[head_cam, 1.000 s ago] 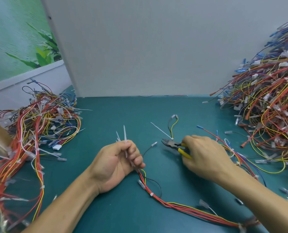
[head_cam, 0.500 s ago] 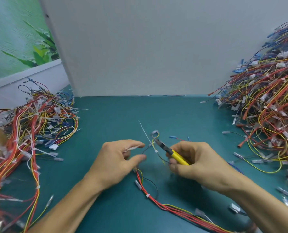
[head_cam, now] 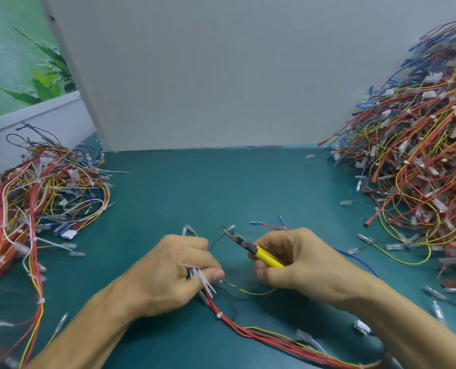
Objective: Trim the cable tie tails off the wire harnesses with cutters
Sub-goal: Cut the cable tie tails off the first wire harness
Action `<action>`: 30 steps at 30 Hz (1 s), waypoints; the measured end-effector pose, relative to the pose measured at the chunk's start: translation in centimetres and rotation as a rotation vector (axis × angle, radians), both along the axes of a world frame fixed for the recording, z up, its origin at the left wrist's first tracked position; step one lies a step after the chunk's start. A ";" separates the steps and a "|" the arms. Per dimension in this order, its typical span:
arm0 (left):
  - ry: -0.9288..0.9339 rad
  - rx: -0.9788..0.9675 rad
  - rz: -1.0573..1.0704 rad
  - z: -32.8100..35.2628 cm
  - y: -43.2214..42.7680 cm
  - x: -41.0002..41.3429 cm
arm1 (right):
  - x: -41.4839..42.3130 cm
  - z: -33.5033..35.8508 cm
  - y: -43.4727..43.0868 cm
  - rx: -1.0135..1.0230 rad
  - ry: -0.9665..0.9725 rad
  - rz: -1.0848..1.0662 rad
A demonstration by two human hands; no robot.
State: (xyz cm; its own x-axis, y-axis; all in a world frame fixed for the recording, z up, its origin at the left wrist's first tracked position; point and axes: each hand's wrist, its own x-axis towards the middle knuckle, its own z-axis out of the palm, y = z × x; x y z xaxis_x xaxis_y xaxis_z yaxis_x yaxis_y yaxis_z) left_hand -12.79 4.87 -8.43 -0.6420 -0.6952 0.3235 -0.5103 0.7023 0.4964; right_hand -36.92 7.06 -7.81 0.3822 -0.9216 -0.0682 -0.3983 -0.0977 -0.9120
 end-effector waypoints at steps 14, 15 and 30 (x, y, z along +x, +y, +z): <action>0.185 0.559 0.092 -1.0 -1.6 -0.2 | -0.6 3.7 2.4 -0.546 0.789 -0.173; 0.184 0.555 0.097 -1.0 -1.6 -0.3 | -0.6 3.7 2.5 -0.540 0.837 -0.153; 0.123 0.466 0.190 -1.3 -1.4 -1.1 | 1.0 2.3 2.8 -0.506 1.068 -0.006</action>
State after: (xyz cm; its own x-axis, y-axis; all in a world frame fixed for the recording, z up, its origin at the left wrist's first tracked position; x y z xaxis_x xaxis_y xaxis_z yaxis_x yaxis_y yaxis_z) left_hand -13.92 3.44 -9.69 -0.4669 -0.8841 0.0170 -0.5256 0.2930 0.7987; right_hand -35.87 9.84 -5.56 0.3484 -0.9371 0.0226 -0.9372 -0.3479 0.0257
